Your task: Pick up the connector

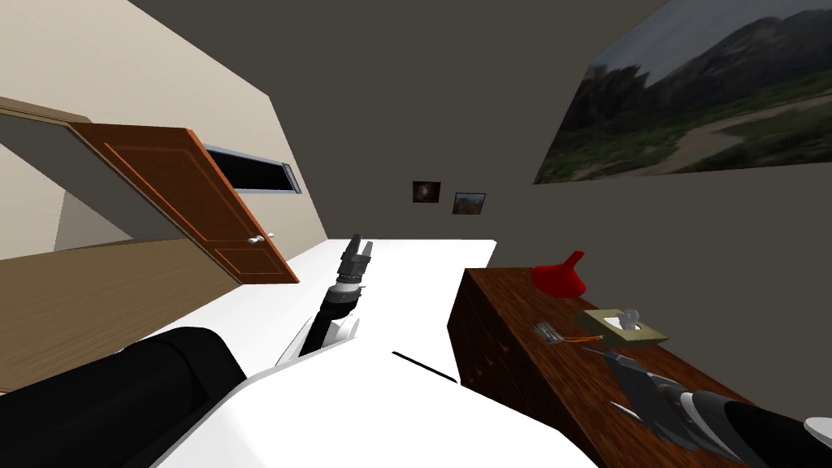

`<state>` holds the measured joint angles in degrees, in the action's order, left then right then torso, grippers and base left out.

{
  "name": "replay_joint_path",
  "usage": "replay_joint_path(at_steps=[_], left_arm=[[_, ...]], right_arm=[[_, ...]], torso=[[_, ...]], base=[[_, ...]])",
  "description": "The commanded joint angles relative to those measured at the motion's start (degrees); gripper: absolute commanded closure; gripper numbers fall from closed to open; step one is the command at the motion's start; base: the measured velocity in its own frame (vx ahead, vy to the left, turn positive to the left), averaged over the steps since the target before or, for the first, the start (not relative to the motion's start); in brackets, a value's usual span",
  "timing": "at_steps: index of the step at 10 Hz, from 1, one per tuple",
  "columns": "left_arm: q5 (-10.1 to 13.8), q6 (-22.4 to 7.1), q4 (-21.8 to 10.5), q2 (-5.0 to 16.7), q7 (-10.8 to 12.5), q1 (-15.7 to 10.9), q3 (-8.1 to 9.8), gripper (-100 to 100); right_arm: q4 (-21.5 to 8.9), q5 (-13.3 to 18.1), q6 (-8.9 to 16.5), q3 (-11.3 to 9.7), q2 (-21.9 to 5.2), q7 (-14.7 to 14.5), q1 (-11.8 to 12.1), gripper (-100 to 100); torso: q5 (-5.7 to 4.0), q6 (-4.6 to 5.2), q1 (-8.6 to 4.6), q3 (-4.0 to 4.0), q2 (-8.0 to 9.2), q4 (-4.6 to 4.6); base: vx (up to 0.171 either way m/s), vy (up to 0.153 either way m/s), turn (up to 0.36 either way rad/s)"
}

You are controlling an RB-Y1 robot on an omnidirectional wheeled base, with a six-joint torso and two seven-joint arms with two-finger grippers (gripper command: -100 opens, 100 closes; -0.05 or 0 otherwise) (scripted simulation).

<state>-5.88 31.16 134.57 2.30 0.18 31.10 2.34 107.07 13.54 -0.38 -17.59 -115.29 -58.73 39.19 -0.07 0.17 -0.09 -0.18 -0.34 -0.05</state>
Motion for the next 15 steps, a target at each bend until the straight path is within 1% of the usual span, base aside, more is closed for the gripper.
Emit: replay_joint_path(at_steps=[1, 3, 4, 5, 6, 7, 8, 9, 10, 13, 14, 15], left_arm=[[0.0, 0.0, 0.0, 0.0, 0.0, 0.0, 0.00, 0], [0.0, 0.0, 0.0, 0.0, 0.0, 0.0, 0.00, 0], [0.0, 0.0, 0.0, 0.0, 0.0, 0.0, 0.00, 0], [0.0, 0.0, 0.0, 0.0, 0.0, 0.0, 0.00, 0], [0.0, 0.0, 0.0, 0.0, 0.0, 0.0, 0.00, 0], [0.0, 0.0, 0.0, 0.0, 0.0, 0.0, 0.00, 0], [0.0, 0.0, 0.0, 0.0, 0.0, 0.0, 0.00, 0], [0.0, 0.0, 0.0, 0.0, 0.0, 0.0, 0.00, 0], [0.0, 0.0, 0.0, 0.0, 0.0, 0.0, 0.00, 0], [0.0, 0.0, 0.0, 0.0, 0.0, 0.0, 0.00, 0], [0.0, 0.0, 0.0, 0.0, 0.0, 0.0, 0.00, 0], [0.0, 0.0, 0.0, 0.0, 0.0, 0.0, 0.00, 0]], right_arm=[[-0.5, 0.8, 0.8, -1.1, -1.0, -1.2, 0.7, -100], [-0.5, 0.8, 0.8, -1.1, -1.0, -1.2, 0.7, -100], [-1.1, 2.1, 2.1, -1.7, -2.7, -2.9, 2.4, -100], [-1.1, 2.1, 2.1, -1.7, -2.7, -2.9, 1.7, -100], [-1.3, 2.6, 2.7, -2.0, -3.3, -3.5, 3.1, -100], [-1.6, 3.3, 3.4, -2.3, -4.0, -4.2, 4.0, -100], [-1.4, 2.8, 2.9, -1.4, -3.8, -3.6, 4.1, -100], [-1.4, 2.8, 3.1, -1.5, -3.9, -3.7, 4.0, 0], [-1.8, 3.6, 3.8, -1.7, -1.8, -4.2, 4.5, -100], [-2.5, 4.9, 4.8, -2.1, 1.2, -4.9, 5.1, -100], [-2.5, 4.4, 4.4, -1.5, 0.4, -4.7, 5.4, -100], [-2.6, 4.4, 4.4, -1.3, 0.5, -4.9, 5.6, 100]], torso=[[0.00, 0.00, 0.00, 0.00, 0.00, 0.00], [-0.01, -0.04, -0.05, -0.05, -0.07, -0.02], [0.00, -0.01, -0.01, 0.00, 0.01, 0.00], [-0.01, -0.09, -0.15, -0.05, -0.08, -0.02], [-0.05, -0.05, -0.22, -0.11, -0.19, -0.05], [-0.05, -0.04, -0.19, -0.12, -0.20, -0.05], [-0.04, -0.06, -0.21, -0.11, -0.17, -0.05], [-0.03, 0.01, -0.06, -0.04, -0.06, -0.02], [0.01, 0.00, 0.08, 0.01, 0.03, 0.01], [0.03, 0.00, 0.13, 0.01, 0.02, 0.01], [0.03, 0.00, 0.14, 0.01, 0.02, 0.01], [0.04, 0.01, 0.16, 0.03, 0.05, 0.01]], base=[[0.047, -0.039, 0.155], [0.032, -0.043, 0.093], [0.049, -0.079, 0.300], [0.076, -0.101, 0.250], [0.069, -0.084, 0.159], [0.053, -0.092, 0.263], [0.021, -0.050, 0.066], [0.005, -0.009, -0.009], [0.016, -0.003, 0.109], [0.021, -0.006, 0.085], [0.007, -0.002, 0.013], [0.000, 0.000, 0.000]])
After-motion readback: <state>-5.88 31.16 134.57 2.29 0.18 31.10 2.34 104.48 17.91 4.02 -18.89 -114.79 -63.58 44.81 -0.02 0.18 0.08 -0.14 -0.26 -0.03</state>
